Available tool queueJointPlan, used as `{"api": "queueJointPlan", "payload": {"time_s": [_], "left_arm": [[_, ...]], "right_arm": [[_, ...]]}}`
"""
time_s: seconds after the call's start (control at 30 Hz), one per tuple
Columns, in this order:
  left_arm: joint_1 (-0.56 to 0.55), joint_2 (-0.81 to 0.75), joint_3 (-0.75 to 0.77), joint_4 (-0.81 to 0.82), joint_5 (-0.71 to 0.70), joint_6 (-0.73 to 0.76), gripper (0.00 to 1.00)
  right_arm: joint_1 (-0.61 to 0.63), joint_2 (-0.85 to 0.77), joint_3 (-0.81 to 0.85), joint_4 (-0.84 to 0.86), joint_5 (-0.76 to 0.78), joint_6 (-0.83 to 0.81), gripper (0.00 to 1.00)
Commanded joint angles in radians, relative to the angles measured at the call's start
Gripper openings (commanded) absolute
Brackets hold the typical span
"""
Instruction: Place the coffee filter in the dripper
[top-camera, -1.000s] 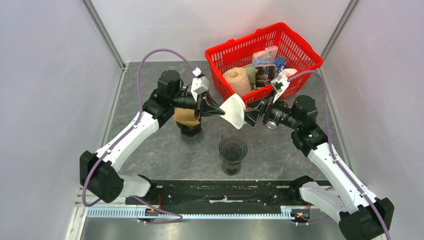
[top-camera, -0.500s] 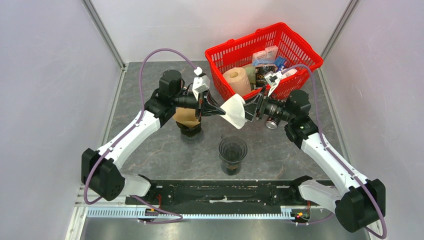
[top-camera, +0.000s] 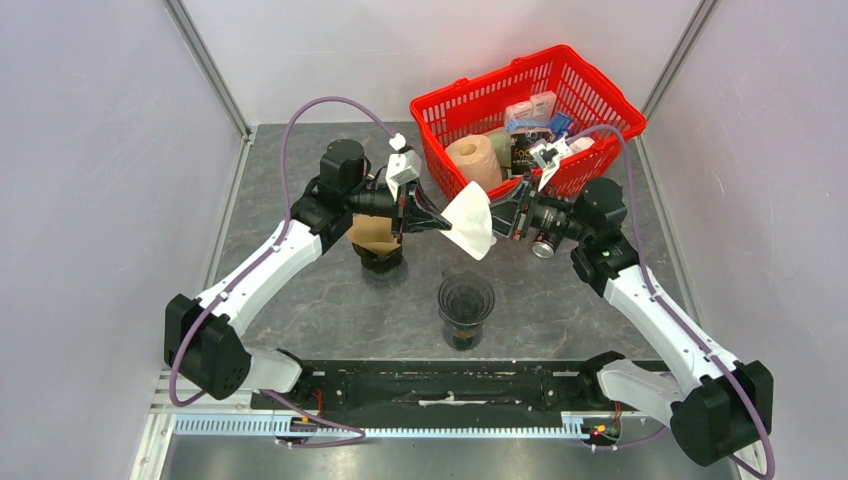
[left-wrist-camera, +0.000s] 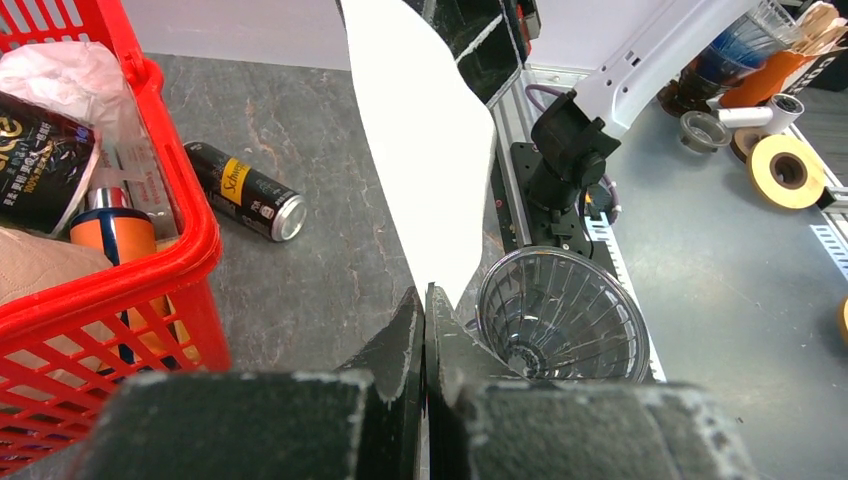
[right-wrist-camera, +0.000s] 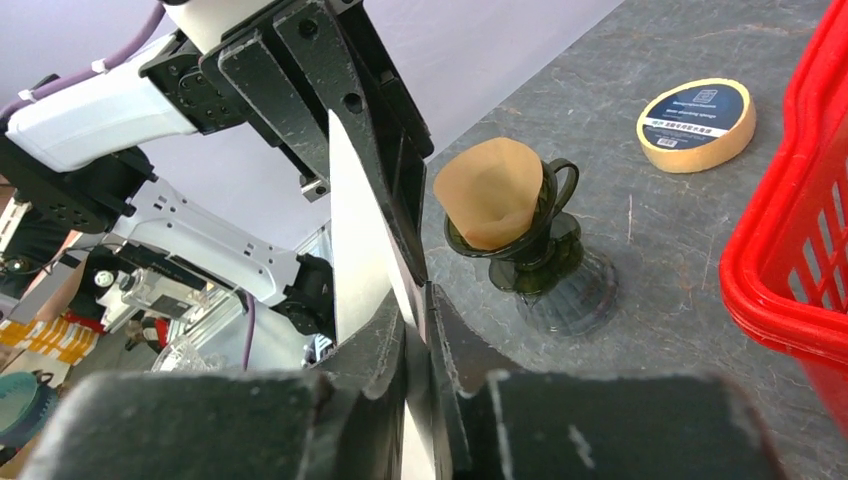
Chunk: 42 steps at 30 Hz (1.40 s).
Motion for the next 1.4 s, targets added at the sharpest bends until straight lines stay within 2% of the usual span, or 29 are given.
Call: {"api": "queueJointPlan", "payload": {"time_s": [0.0,0.07,0.1,0.2,0.27,0.37,0.4,0.43,0.53,0.67,0.73,0.87,1.1,1.2,1.37], "left_arm": [[0.001,0.000,0.029,0.039,0.014,-0.041,0.02],[0.001,0.002,0.027,0.052,0.009,-0.065,0.02],[0.002,0.002,0.026,0.071,0.007,-0.073,0.02],[0.001,0.006,0.025,0.091,-0.033,-0.125,0.04],[0.001,0.004,0.031,0.090,-0.101,-0.169,0.19],[0.000,-0.006,0.053,0.049,-0.222,-0.228,0.68],[-0.002,-0.015,0.058,0.035,-0.265,-0.246,0.77],[-0.006,-0.024,0.059,0.008,-0.320,-0.258,0.82],[-0.036,-0.063,0.067,-0.044,-0.555,-0.296,0.85],[-0.148,-0.069,0.133,-0.172,-1.071,-0.323,0.86],[-0.206,-0.053,0.162,-0.207,-1.243,-0.308,0.87],[-0.276,-0.038,0.157,-0.161,-1.230,-0.285,0.88],[-0.351,-0.075,0.084,-0.039,-1.140,-0.237,0.89],[-0.359,-0.075,0.072,-0.026,-1.075,-0.235,0.89],[-0.370,-0.055,0.060,0.038,-1.092,-0.291,0.90]], "right_arm": [[-0.003,-0.022,0.048,0.044,-0.060,0.012,0.14],[-0.002,-0.027,0.046,0.046,-0.069,0.010,0.09],[-0.003,-0.031,0.046,0.044,-0.067,0.010,0.02],[-0.003,-0.037,0.049,0.035,-0.057,0.007,0.00],[-0.003,-0.043,0.061,-0.004,-0.041,-0.010,0.00],[-0.004,-0.052,0.093,-0.116,0.019,-0.066,0.00],[-0.003,-0.056,0.105,-0.162,0.057,-0.088,0.00],[-0.003,-0.064,0.120,-0.222,0.098,-0.117,0.00],[-0.001,-0.080,0.173,-0.411,0.338,-0.164,0.00],[0.034,-0.062,0.240,-0.582,0.680,-0.150,0.00],[0.081,-0.046,0.271,-0.641,0.860,-0.103,0.00],[0.178,-0.004,0.333,-0.707,1.076,-0.007,0.00],[0.240,0.068,0.415,-0.773,1.250,0.123,0.00],[0.250,0.087,0.437,-0.782,1.278,0.149,0.00],[0.271,0.120,0.458,-0.772,1.281,0.173,0.00]]}}
